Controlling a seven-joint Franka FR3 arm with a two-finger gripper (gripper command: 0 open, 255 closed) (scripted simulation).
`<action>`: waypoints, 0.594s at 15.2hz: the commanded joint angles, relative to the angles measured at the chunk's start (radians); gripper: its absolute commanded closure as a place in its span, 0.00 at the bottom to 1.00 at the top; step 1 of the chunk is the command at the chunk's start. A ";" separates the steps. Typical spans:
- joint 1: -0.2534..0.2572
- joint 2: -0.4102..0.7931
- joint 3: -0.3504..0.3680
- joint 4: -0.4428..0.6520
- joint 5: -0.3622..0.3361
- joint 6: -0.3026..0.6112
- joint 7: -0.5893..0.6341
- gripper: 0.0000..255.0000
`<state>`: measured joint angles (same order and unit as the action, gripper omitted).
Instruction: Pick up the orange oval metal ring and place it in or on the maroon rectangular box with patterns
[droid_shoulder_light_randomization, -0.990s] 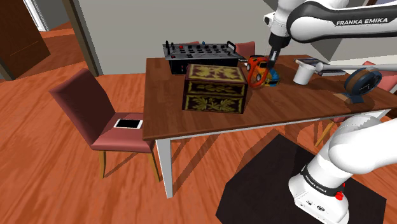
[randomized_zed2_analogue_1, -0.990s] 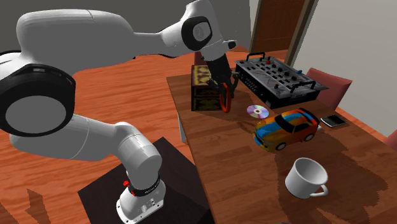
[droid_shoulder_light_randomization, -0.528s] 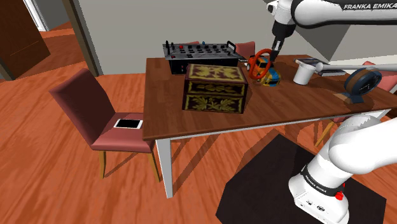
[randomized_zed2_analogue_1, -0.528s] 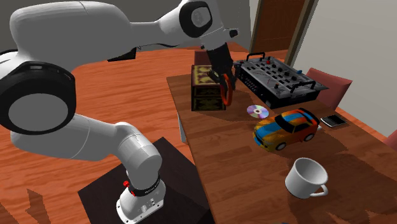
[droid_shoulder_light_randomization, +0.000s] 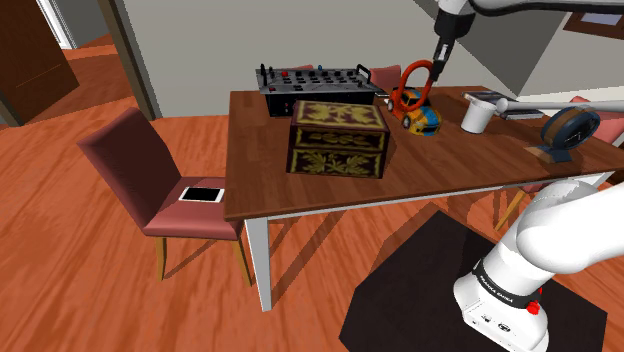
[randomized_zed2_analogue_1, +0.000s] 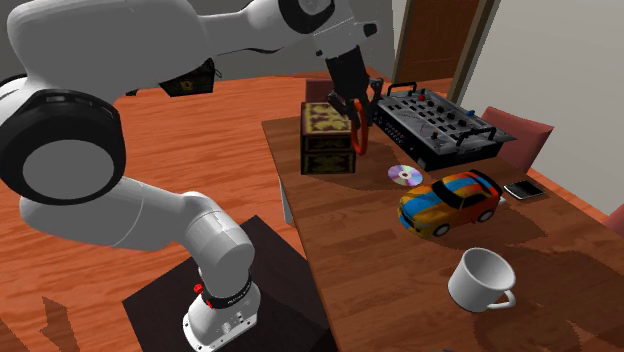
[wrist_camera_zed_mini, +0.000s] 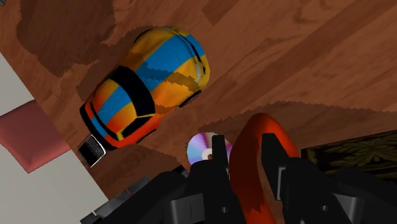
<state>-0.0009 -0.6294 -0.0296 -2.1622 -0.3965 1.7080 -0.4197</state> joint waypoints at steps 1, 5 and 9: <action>0.000 0.007 0.003 0.032 0.003 -0.024 -0.008 1.00; -0.001 0.026 0.007 0.100 0.007 -0.070 -0.024 1.00; -0.002 0.048 0.011 0.171 0.010 -0.116 -0.041 1.00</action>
<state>-0.0032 -0.5848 -0.0212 -2.0086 -0.3880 1.6056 -0.4575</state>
